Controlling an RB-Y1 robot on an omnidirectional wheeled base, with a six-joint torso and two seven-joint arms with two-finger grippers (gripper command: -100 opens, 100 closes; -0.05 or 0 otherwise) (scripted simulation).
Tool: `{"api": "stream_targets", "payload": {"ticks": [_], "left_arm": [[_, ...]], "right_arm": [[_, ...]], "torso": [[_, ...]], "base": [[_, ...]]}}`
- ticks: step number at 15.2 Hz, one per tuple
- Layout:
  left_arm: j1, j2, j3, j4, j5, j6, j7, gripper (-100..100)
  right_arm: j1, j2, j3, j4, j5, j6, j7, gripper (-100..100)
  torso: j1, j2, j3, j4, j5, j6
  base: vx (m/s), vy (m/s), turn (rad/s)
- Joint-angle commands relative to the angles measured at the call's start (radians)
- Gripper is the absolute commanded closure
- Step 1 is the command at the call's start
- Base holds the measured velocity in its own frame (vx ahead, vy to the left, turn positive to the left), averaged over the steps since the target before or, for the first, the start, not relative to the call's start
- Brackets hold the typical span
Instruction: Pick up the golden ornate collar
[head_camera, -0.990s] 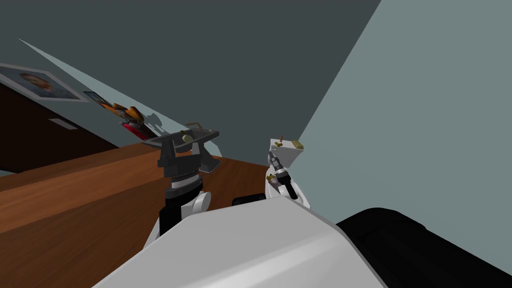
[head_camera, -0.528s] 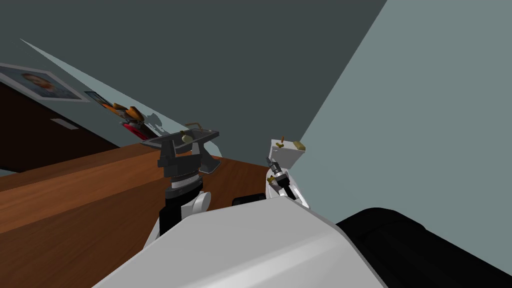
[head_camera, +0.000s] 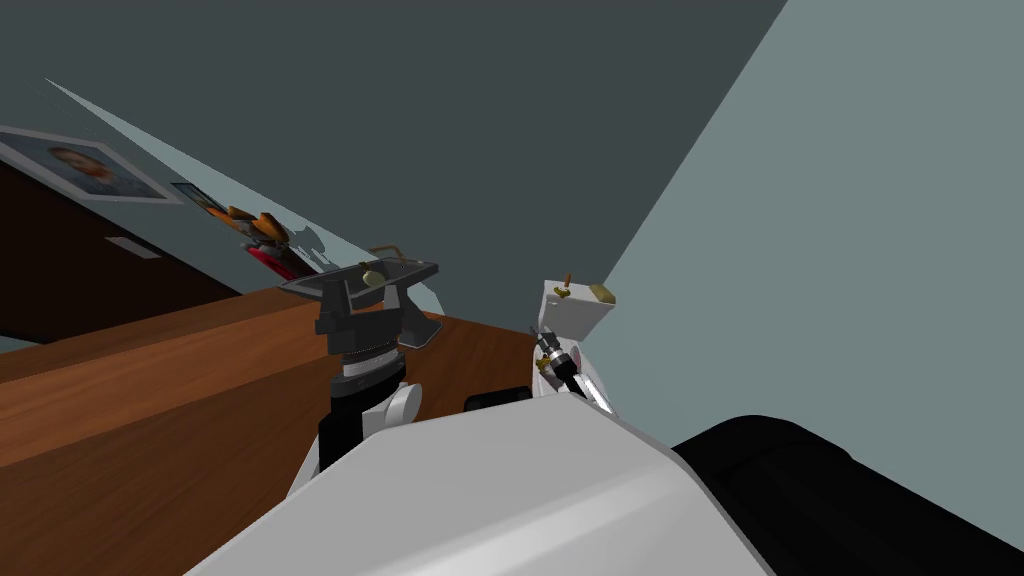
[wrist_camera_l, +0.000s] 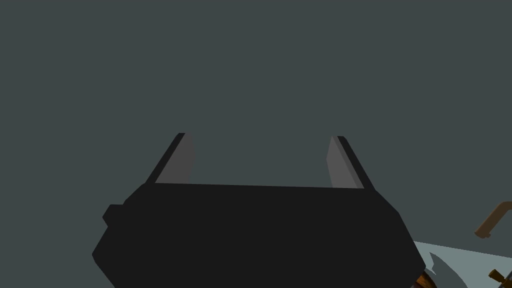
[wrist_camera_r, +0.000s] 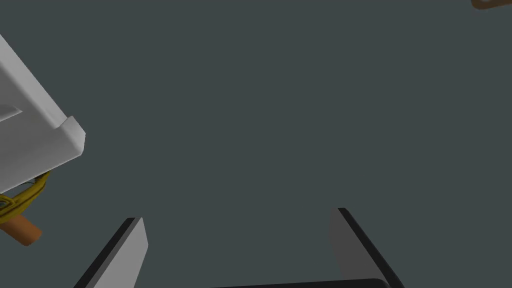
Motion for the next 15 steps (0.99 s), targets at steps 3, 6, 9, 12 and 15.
{"api": "stream_targets", "payload": {"ticks": [3, 6, 9, 12, 15], "left_arm": [[0.0, 0.0, 0.0, 0.0, 0.0, 0.0, 0.0, 0], [0.0, 0.0, 0.0, 0.0, 0.0, 0.0, 0.0, 0], [0.0, 0.0, 0.0, 0.0, 0.0, 0.0, 0.0, 0], [0.0, 0.0, 0.0, 0.0, 0.0, 0.0, 0.0, 0], [0.0, 0.0, 0.0, 0.0, 0.0, 0.0, 0.0, 0]], "right_arm": [[0.003, -0.007, 0.009, 0.057, 0.054, 0.019, 0.082, -100], [0.004, -0.012, 0.015, 0.101, 0.093, 0.032, 0.135, -100], [0.005, -0.017, 0.021, 0.146, 0.134, 0.045, 0.193, -100], [0.007, -0.022, 0.027, 0.19, 0.174, 0.059, 0.247, -100], [0.008, -0.026, 0.033, 0.235, 0.214, 0.072, 0.302, -100]], "torso": [[0.0, 0.0, 0.0, 0.0, 0.0, 0.0], [0.0, 0.0, 0.0, 0.0, 0.0, 0.0], [0.0, 0.0, 0.0, 0.0, 0.0, 0.0], [0.0, -0.001, 0.0, 0.0, 0.0, 0.0], [0.0, -0.001, -0.001, 0.0, 0.0, 0.0]], "base": [[0.045, 0.0, 0.011], [0.053, 0.003, 0.014], [0.046, -0.001, 0.013], [0.061, -0.004, 0.014], [0.055, -0.001, 0.013]]}}
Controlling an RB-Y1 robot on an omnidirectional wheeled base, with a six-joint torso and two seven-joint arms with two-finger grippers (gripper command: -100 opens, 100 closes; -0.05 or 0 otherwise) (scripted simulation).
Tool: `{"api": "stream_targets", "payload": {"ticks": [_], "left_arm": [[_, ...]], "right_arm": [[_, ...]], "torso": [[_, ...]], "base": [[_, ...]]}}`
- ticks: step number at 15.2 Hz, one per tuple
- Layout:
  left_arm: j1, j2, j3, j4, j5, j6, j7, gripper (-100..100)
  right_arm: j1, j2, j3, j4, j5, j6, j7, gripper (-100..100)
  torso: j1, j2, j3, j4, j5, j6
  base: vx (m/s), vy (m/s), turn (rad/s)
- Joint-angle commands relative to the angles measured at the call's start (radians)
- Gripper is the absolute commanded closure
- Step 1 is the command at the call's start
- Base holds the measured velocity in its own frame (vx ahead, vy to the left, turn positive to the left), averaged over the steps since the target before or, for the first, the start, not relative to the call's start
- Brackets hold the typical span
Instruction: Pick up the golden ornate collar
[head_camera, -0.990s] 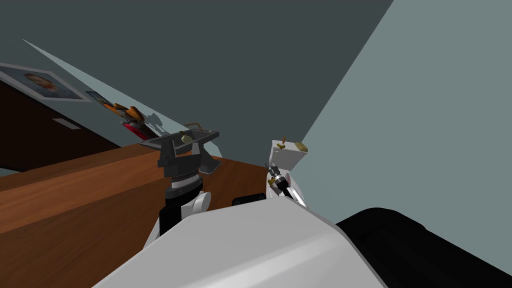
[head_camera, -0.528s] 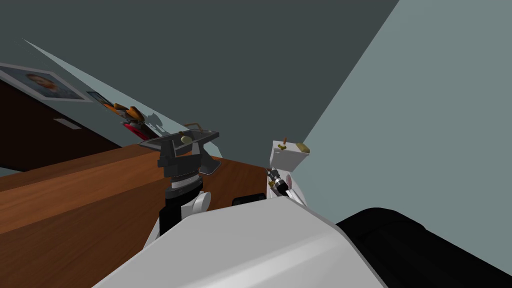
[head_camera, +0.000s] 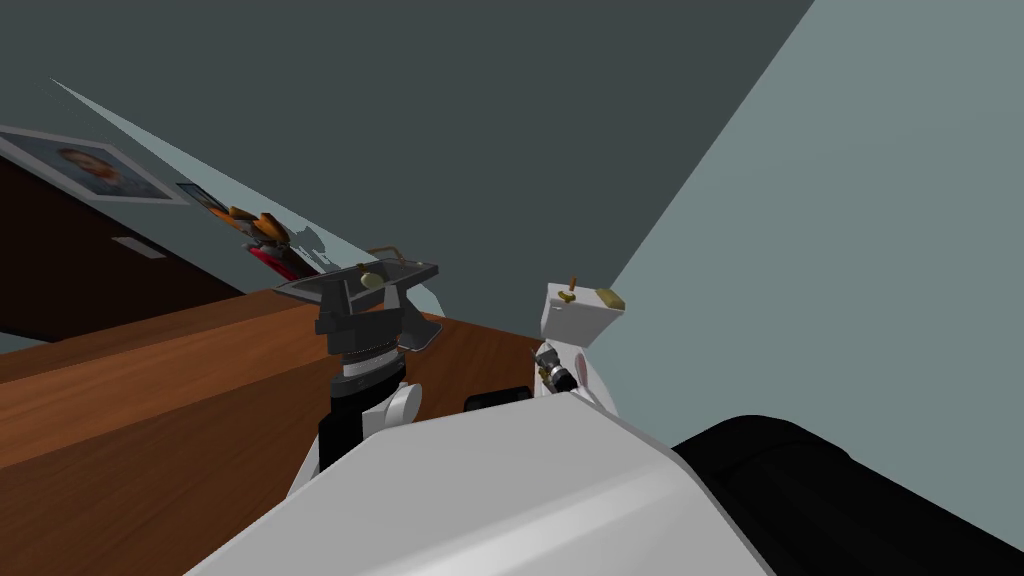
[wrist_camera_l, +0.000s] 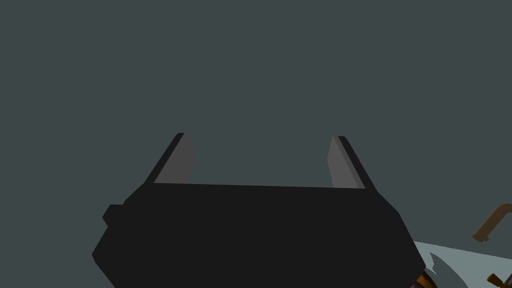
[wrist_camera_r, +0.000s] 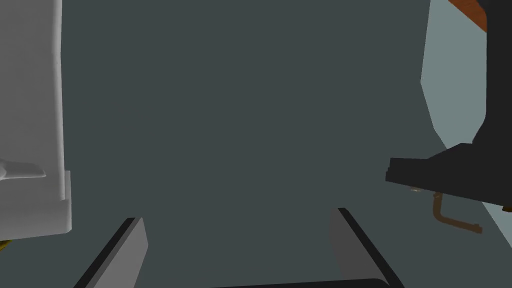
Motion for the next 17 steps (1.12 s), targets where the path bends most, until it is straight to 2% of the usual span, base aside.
{"api": "stream_targets", "payload": {"ticks": [1, 2, 3, 5, 6, 8, 9, 11, 12, 13, 14, 15, 16, 17], "left_arm": [[0.0, 0.0, 0.0, 0.0, 0.0, 0.0, 0.0, 0], [0.0, 0.0, 0.0, 0.0, 0.0, 0.0, 0.0, 0], [0.0, 0.0, 0.0, 0.0, 0.0, 0.0, 0.0, 0], [0.0, 0.0, 0.0, 0.0, 0.0, 0.0, 0.0, 0], [0.0, 0.0, 0.0, 0.0, 0.0, 0.0, 0.0, 0], [0.0, 0.0, 0.0, 0.0, 0.0, 0.0, 0.0, 0], [0.0, 0.0, 0.0, 0.0, 0.0, 0.0, 0.0, 0], [0.0, 0.0, 0.0, 0.0, 0.0, 0.0, 0.0, 0], [0.0, 0.0, 0.0, 0.0, 0.0, 0.0, 0.0, 0], [0.0, 0.0, 0.0, 0.0, 0.0, 0.0, 0.0, 0], [0.0, 0.0, 0.0, 0.0, 0.0, 0.0, 0.0, 0], [0.0, 0.0, 0.0, 0.0, 0.0, 0.0, 0.0, 0], [0.0, 0.0, 0.0, 0.0, 0.0, 0.0, 0.0, 0], [0.0, 0.0, 0.0, 0.0, 0.0, 0.0, 0.0, 0]], "right_arm": [[-0.001, -0.008, 0.009, 0.048, 0.045, 0.021, 0.05, -100], [-0.001, -0.008, 0.009, 0.048, 0.045, 0.021, 0.066, -100], [0.0, -0.012, 0.015, 0.087, 0.082, 0.034, 0.092, -100], [0.0, -0.012, 0.015, 0.093, 0.085, 0.034, 0.12, -100], [0.002, -0.014, 0.021, 0.134, 0.124, 0.047, 0.151, -100], [0.002, -0.014, 0.021, 0.136, 0.124, 0.047, 0.173, -100], [0.003, -0.017, 0.027, 0.177, 0.163, 0.06, 0.206, -100], [0.003, -0.017, 0.027, 0.179, 0.163, 0.06, 0.226, -100], [0.004, -0.019, 0.032, 0.221, 0.201, 0.073, 0.258, -100], [0.004, -0.019, 0.032, 0.221, 0.201, 0.073, 0.277, -100], [0.005, -0.021, 0.038, 0.263, 0.237, 0.085, 0.304, -100], [0.005, -0.021, 0.038, 0.263, 0.237, 0.085, 0.327, -100], [0.005, -0.021, 0.038, 0.263, 0.237, 0.085, 0.327, -100], [0.006, -0.022, 0.043, 0.3, 0.273, 0.097, 0.354, -100]], "torso": [[0.0, 0.0, 0.0, 0.0, 0.0, 0.0], [0.0, 0.0, 0.0, 0.0, 0.0, 0.0], [0.0, 0.0, 0.0, 0.0, 0.0, 0.0], [0.0, -0.001, -0.001, 0.0, 0.0, 0.0], [0.0, 0.0, 0.0, 0.0, 0.0, 0.0], [0.0, 0.0, 0.0, 0.0, 0.0, 0.0], [0.0, 0.0, 0.0, 0.0, 0.0, 0.0], [0.0, 0.0, 0.0, 0.0, 0.0, 0.0], [0.0, 0.0, 0.0, 0.0, 0.0, 0.0], [0.0, 0.0, 0.0, 0.0, 0.0, 0.0], [0.0, 0.0, 0.0, 0.0, 0.0, 0.0], [0.0, -0.001, 0.0, 0.0, 0.0, 0.0], [0.0, -0.001, 0.0, 0.0, 0.0, 0.0], [0.0, 0.0, 0.0, 0.0, 0.0, 0.0]], "base": [[0.052, -0.002, 0.018], [0.056, -0.003, 0.016], [0.066, 0.002, 0.02], [0.059, 0.004, 0.012], [0.047, 0.0, 0.013], [0.044, -0.005, 0.012], [0.048, -0.007, 0.015], [0.048, -0.001, 0.011], [0.05, -0.001, 0.014], [0.057, -0.002, 0.018], [0.068, -0.004, 0.02], [0.068, 0.0, 0.016], [0.043, 0.002, 0.006], [0.046, -0.003, 0.012]]}}
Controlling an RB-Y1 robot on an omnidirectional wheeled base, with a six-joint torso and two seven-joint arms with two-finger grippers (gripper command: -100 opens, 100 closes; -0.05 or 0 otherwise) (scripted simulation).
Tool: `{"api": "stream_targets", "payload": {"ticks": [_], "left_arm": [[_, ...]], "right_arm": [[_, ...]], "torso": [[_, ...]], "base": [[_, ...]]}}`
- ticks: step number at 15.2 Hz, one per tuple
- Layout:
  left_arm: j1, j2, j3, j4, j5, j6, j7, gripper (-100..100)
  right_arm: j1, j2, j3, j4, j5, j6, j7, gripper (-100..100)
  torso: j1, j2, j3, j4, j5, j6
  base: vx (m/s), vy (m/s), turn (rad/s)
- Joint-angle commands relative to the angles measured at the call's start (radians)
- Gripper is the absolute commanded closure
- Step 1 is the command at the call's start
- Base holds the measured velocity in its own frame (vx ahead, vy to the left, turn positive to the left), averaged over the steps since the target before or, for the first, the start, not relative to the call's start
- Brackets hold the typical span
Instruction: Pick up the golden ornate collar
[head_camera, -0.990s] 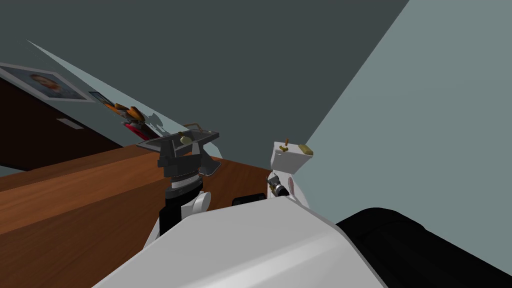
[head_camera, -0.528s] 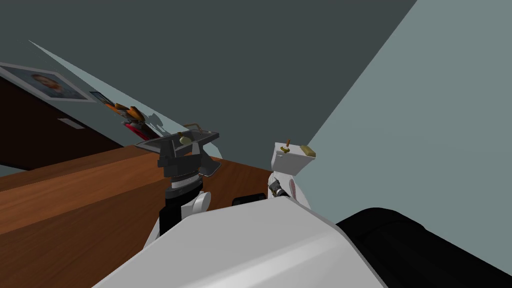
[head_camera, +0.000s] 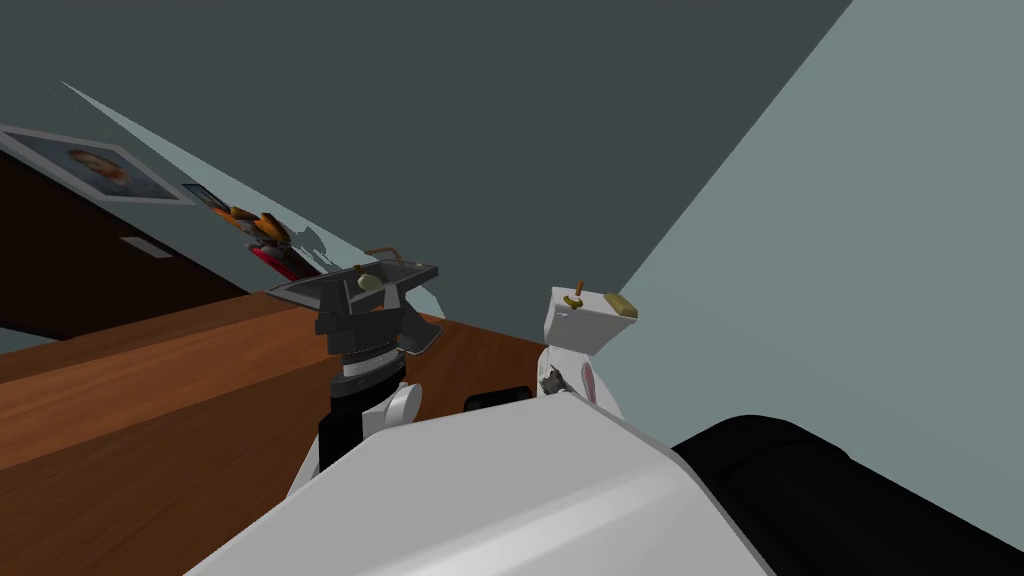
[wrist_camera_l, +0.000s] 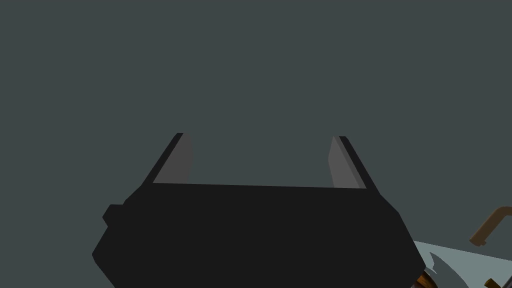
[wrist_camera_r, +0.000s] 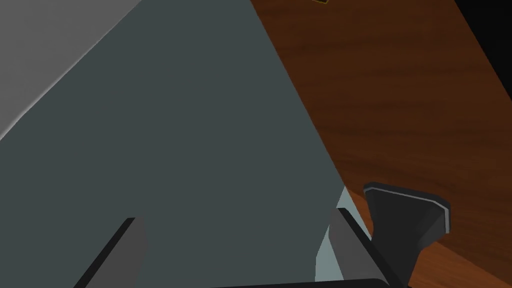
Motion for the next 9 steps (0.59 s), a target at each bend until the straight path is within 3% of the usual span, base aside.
{"api": "stream_targets", "payload": {"ticks": [1, 2, 7, 9], "left_arm": [[0.0, 0.0, 0.0, 0.0, 0.0, 0.0, 0.0, 0], [0.0, 0.0, 0.0, 0.0, 0.0, 0.0, 0.0, 0], [0.0, 0.0, 0.0, 0.0, 0.0, 0.0, 0.0, 0], [0.0, 0.0, 0.0, 0.0, 0.0, 0.0, 0.0, 0]], "right_arm": [[-0.002, 0.015, -0.016, 0.05, 0.03, -0.011, 0.05, -100], [-0.002, 0.015, -0.016, 0.05, 0.03, -0.011, 0.06, -100], [0.001, 0.012, -0.001, 0.16, 0.129, 0.023, 0.177, -100], [0.001, 0.012, -0.001, 0.16, 0.129, 0.023, 0.194, -100]], "torso": [[0.0, 0.0, 0.0, 0.0, 0.0, 0.0], [0.0, 0.0, 0.0, 0.0, 0.0, 0.0], [0.0, 0.0, 0.0, 0.0, 0.0, 0.0], [0.0, -0.001, 0.0, 0.0, 0.0, 0.0]], "base": [[0.049, -0.004, 0.013], [0.032, -0.001, 0.006], [0.053, -0.001, 0.015], [0.05, 0.0, 0.01]]}}
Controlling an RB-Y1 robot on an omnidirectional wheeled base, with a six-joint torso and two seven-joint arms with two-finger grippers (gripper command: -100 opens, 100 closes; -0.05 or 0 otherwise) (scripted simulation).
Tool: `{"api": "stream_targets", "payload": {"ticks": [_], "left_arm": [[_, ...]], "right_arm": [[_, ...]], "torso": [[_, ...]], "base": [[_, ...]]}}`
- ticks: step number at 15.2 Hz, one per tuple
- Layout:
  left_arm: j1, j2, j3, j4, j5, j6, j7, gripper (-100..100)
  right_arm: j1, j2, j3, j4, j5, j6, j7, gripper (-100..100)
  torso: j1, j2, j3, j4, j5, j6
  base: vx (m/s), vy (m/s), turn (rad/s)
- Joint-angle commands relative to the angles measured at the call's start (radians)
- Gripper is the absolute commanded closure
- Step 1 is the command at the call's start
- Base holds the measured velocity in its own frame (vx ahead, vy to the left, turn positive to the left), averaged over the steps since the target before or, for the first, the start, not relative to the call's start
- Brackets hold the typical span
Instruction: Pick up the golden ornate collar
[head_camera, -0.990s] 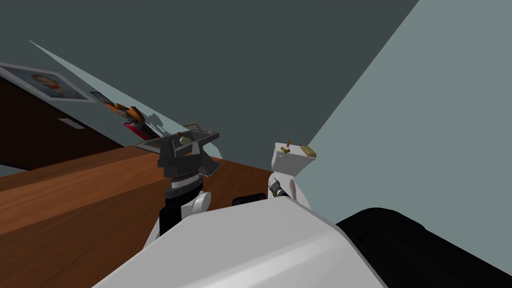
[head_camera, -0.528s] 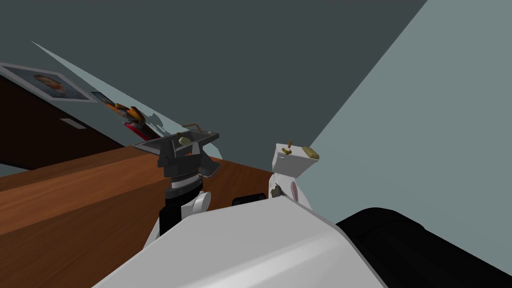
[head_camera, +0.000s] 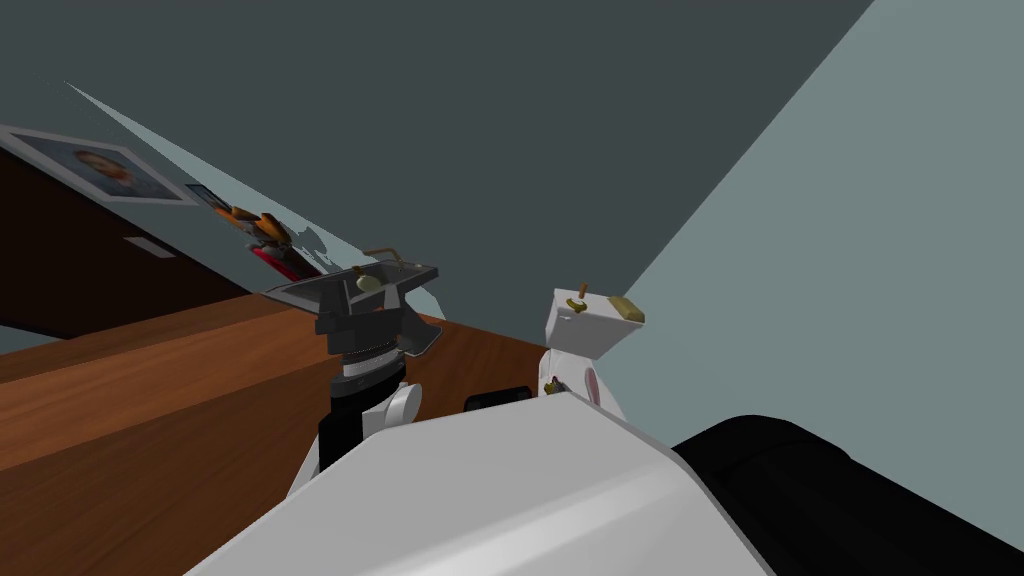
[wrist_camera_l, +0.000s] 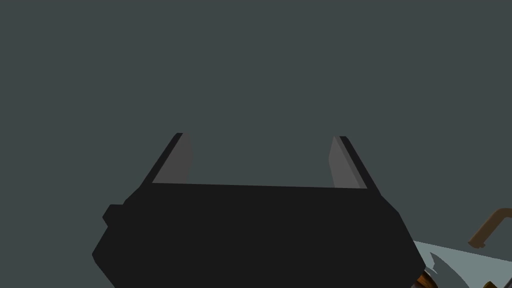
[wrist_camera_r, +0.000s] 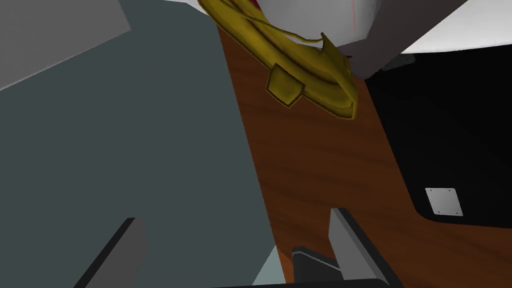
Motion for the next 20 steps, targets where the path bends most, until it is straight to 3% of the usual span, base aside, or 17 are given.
{"api": "stream_targets", "payload": {"ticks": [1, 2, 4, 6, 11, 16, 17, 20], "left_arm": [[0.0, 0.0, 0.0, 0.0, 0.0, 0.0, 0.0, 0], [0.0, 0.0, 0.0, 0.0, 0.0, 0.0, 0.0, 0], [0.0, 0.0, 0.0, 0.0, 0.0, 0.0, 0.0, 0], [0.0, 0.0, 0.0, 0.0, 0.0, 0.0, 0.0, 0], [0.0, 0.0, 0.0, 0.0, 0.0, 0.0, 0.0, 0], [0.0, 0.0, 0.0, 0.0, 0.0, 0.0, 0.0, 0], [0.0, 0.0, 0.0, 0.0, 0.0, 0.0, 0.0, 0], [0.0, 0.0, 0.0, 0.0, 0.0, 0.0, 0.0, 0]], "right_arm": [[0.006, -0.005, 0.002, 0.036, 0.033, 0.006, 0.05, -100], [0.007, -0.005, 0.006, 0.067, 0.061, 0.015, 0.079, -100], [0.007, -0.005, 0.006, 0.067, 0.061, 0.015, 0.091, -100], [0.008, -0.005, 0.014, 0.121, 0.11, 0.032, 0.152, -100], [0.01, -0.004, 0.022, 0.182, 0.165, 0.05, 0.231, -100], [0.011, -0.003, 0.026, 0.214, 0.193, 0.06, 0.269, -100], [0.008, -0.006, 0.03, 0.204, 0.182, 0.061, 0.253, -100], [-0.065, 0.039, 0.037, 0.279, 0.19, 0.093, 0.254, -100]], "torso": [[0.0, 0.0, 0.0, 0.0, 0.0, 0.0], [0.0, 0.0, 0.0, 0.0, 0.0, 0.0], [0.0, 0.0, 0.0, 0.0, 0.0, 0.0], [0.0, 0.0, 0.0, 0.0, 0.0, 0.0], [0.0, 0.001, 0.0, 0.0, 0.0, 0.0], [0.0, 0.002, 0.001, 0.0, 0.0, 0.0], [0.0, 0.002, 0.001, 0.0, 0.0, 0.0], [-0.003, 0.005, 0.003, 0.001, -0.001, 0.0]], "base": [[0.041, -0.004, 0.011], [0.057, -0.001, 0.022], [0.048, -0.001, 0.009], [0.051, -0.004, 0.016], [0.044, -0.002, 0.011], [0.028, 0.0, 0.006], [0.013, -0.001, 0.002], [-0.051, -0.06, 0.04]]}}
